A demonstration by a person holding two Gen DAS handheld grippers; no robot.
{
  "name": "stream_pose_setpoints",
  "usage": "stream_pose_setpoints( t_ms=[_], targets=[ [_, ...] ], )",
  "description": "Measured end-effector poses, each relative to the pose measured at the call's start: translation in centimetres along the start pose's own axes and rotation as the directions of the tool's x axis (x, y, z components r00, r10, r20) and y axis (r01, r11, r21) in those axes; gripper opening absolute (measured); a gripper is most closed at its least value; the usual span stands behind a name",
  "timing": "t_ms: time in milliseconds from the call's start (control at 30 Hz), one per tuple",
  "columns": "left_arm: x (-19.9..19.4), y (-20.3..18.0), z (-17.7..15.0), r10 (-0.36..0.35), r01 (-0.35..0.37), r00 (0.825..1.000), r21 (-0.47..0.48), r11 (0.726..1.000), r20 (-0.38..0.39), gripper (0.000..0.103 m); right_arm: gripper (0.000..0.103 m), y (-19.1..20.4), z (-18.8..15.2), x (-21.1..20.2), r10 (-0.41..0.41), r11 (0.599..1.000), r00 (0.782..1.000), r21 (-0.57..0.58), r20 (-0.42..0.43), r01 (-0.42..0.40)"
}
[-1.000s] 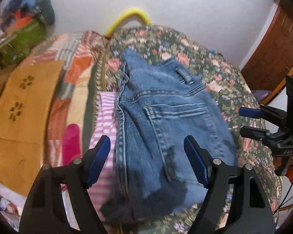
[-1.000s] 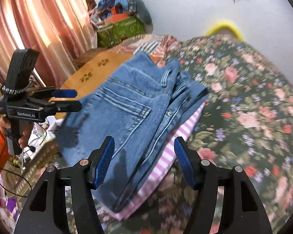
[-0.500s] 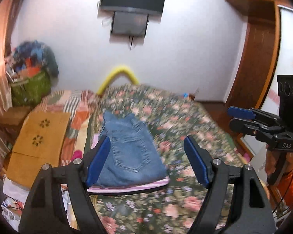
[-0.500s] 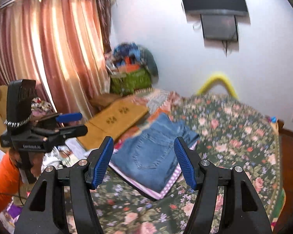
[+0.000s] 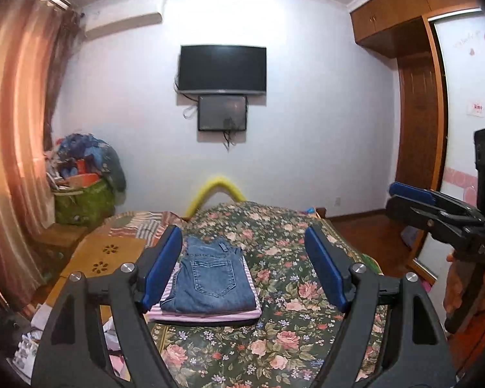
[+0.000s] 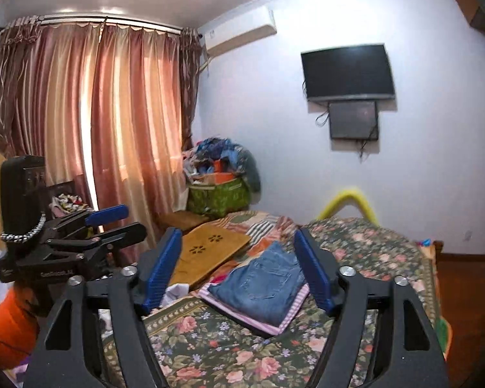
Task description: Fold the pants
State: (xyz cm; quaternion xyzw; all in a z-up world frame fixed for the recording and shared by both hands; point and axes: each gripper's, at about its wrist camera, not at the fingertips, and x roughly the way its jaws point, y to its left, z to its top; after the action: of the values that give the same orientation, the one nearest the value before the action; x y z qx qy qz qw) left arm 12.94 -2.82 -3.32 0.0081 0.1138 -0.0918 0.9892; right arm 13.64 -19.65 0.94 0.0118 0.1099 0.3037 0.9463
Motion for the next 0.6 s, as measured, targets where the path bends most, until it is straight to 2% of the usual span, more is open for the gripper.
stream_pose_setpoints(
  t_ms=[33, 67, 167, 300, 600],
  targets=[
    [-0.7, -0.1, -0.1, 0.003, -0.003, 1.0, -0.007, 1.0, 0.008, 0.085, 0.085, 0.1, -0.1, -0.3, -0.005, 1.0, 1.0, -0.002, 0.011, 0.005],
    [-1.4, -0.3, -0.3, 0.012, -0.012, 1.0, -0.012, 1.0, 0.018, 0.092, 0.086, 0.5, -0.3, -0.9, -0.013, 1.0, 0.999, -0.004, 0.032, 0.013],
    [-2.8, -0.7, -1.0, 0.031, -0.03, 0.998, -0.026, 0.999, 0.049, 0.099, 0.096, 0.8, -0.8, -1.9, -0.033, 0.999, 0.998, 0.003, 0.06, 0.032],
    [-3.7, -0.8, -1.6, 0.065, -0.063, 0.995, -0.037, 0.997, 0.069, 0.102, 0.103, 1.2, -1.1, -2.2, -0.078, 0.997, 0.993, 0.008, 0.09, 0.077],
    [-4.2, -0.8, -2.4, 0.086, -0.083, 0.992, -0.038, 0.996, 0.091, 0.103, 0.103, 2.3, -1.7, -2.9, -0.107, 0.994, 0.989, 0.01, 0.098, 0.107]
  ],
)
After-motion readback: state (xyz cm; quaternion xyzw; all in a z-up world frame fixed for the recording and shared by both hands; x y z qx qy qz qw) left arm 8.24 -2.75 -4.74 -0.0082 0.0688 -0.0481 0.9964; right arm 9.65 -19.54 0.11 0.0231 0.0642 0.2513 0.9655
